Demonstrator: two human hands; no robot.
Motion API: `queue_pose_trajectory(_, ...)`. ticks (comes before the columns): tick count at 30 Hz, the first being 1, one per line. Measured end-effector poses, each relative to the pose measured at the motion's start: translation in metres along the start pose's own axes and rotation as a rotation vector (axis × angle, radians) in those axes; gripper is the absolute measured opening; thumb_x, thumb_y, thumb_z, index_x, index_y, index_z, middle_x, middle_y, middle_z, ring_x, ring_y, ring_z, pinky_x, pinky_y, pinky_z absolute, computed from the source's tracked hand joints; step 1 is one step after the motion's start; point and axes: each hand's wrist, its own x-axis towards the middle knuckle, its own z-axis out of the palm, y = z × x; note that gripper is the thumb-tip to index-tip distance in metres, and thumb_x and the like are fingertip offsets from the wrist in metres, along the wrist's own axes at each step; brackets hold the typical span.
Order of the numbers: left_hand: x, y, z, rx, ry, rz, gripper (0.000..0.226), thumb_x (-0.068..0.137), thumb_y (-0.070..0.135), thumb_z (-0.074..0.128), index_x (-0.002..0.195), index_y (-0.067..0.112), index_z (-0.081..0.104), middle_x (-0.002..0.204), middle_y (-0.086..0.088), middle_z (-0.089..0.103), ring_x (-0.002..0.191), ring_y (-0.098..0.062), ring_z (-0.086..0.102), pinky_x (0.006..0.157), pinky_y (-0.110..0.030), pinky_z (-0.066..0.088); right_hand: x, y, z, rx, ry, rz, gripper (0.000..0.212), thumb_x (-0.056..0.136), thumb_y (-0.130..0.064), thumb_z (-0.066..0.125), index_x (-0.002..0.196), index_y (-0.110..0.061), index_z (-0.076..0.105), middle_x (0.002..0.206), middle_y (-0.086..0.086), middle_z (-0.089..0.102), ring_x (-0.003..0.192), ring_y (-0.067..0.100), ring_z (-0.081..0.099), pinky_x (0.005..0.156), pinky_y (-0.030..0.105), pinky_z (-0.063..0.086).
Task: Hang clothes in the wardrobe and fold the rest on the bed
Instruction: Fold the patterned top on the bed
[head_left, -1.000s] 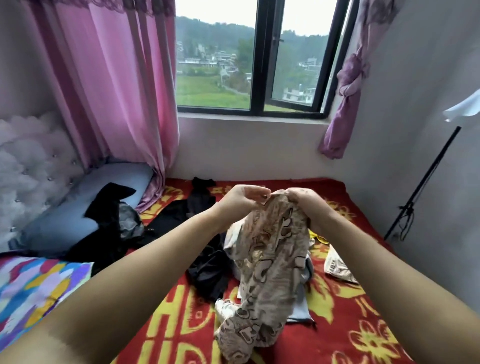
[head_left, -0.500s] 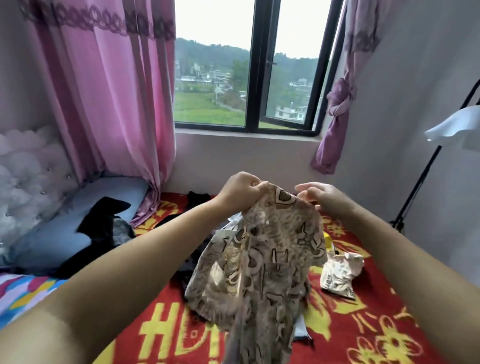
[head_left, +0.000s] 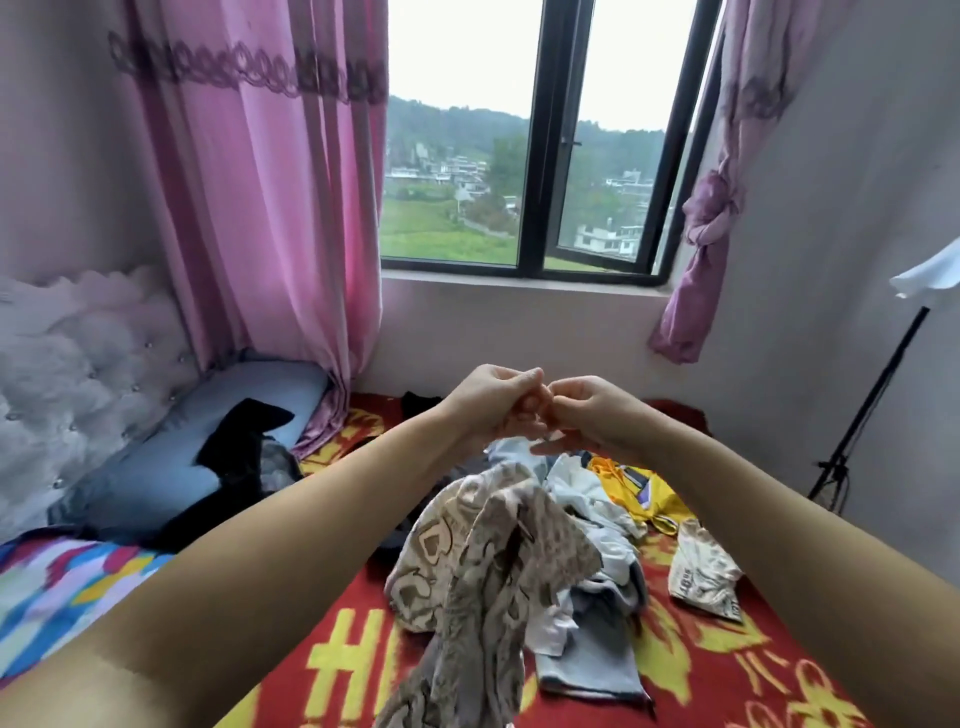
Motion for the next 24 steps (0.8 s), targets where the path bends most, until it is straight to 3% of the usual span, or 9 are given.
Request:
queue_pose_trajectory(4, -0.004, -0.02, -0.018, -0.139, 0.082, -0.08, 0.015, 0.095, -0.003, 0.049, 0.082, -0.004, 0.055, 0.07, -0.014, 0.051, 0.061, -0.019, 0.059, 0.07, -0.036, 0.059, 0.005, 0.016, 0.006, 0.005, 0.149, 0.06, 0.025, 0.097, 0.004, 0.041, 0.083, -0.002, 0.061, 0.083, 0.016, 0.062, 0.076, 0.018, 0.064, 0.084, 0.04, 0.057)
queue_pose_trajectory(10, -0.015, -0.085, -0.043, 0.039, 0.122, -0.23, 0.018, 0.093, -0.003, 0.049, 0.078, 0.003, 0.057, 0.07, -0.01, 0.051, 0.061, -0.014, 0.051, 0.067, -0.032, 0.059, 0.007, 0.064, 0.021, -0.072, 0.099, 0.144, 0.019, 0.095, -0.003, 0.052, 0.079, -0.006, 0.063, 0.077, 0.012, 0.063, 0.069, 0.014, 0.064, 0.068, 0.027, 0.059)
queue_pose_trajectory(13, -0.022, -0.141, -0.048, 0.119, 0.115, -0.356, 0.019, 0.094, 0.0, 0.05, 0.078, 0.006, 0.058, 0.067, -0.007, 0.052, 0.059, -0.012, 0.051, 0.07, -0.031, 0.057, 0.002, 0.13, 0.043, -0.153, 0.039, 0.287, 0.021, 0.093, -0.005, 0.056, 0.074, -0.009, 0.064, 0.073, 0.01, 0.064, 0.07, 0.017, 0.063, 0.074, 0.032, 0.057)
queue_pose_trajectory(15, -0.032, -0.187, -0.053, 0.148, 0.125, -0.455, 0.019, 0.093, 0.001, 0.052, 0.076, 0.007, 0.057, 0.065, -0.006, 0.052, 0.053, -0.01, 0.051, 0.064, -0.026, 0.057, -0.008, 0.183, 0.06, -0.267, -0.027, 0.384, 0.023, 0.092, -0.004, 0.055, 0.071, -0.008, 0.064, 0.074, 0.01, 0.064, 0.072, 0.02, 0.061, 0.078, 0.037, 0.055)
queue_pose_trajectory(19, -0.061, -0.281, -0.072, 0.148, 0.168, -0.644, 0.016, 0.091, 0.0, 0.056, 0.076, 0.006, 0.056, 0.061, -0.005, 0.05, 0.042, -0.006, 0.047, 0.052, -0.021, 0.054, -0.031, 0.276, 0.097, -0.465, -0.185, 0.536, 0.013, 0.085, -0.006, 0.055, 0.081, -0.008, 0.067, 0.074, 0.005, 0.066, 0.062, 0.011, 0.06, 0.061, 0.023, 0.051)
queue_pose_trajectory(22, -0.08, -0.349, -0.09, 0.27, 0.176, -0.755, 0.017, 0.091, 0.003, 0.055, 0.075, 0.009, 0.054, 0.061, -0.004, 0.053, 0.044, -0.008, 0.048, 0.049, -0.021, 0.048, -0.041, 0.337, 0.127, -0.635, -0.285, 0.543, 0.016, 0.084, -0.012, 0.054, 0.094, -0.012, 0.067, 0.088, 0.0, 0.067, 0.08, 0.015, 0.061, 0.062, 0.019, 0.044)
queue_pose_trajectory(24, -0.092, -0.399, -0.1, 0.392, 0.207, -0.791, 0.018, 0.09, 0.004, 0.053, 0.074, 0.012, 0.055, 0.062, -0.003, 0.056, 0.049, -0.013, 0.051, 0.048, -0.023, 0.043, -0.042, 0.38, 0.152, -0.693, -0.33, 0.507, 0.024, 0.087, -0.014, 0.053, 0.109, -0.014, 0.062, 0.104, 0.003, 0.064, 0.095, 0.018, 0.059, 0.072, 0.021, 0.045)
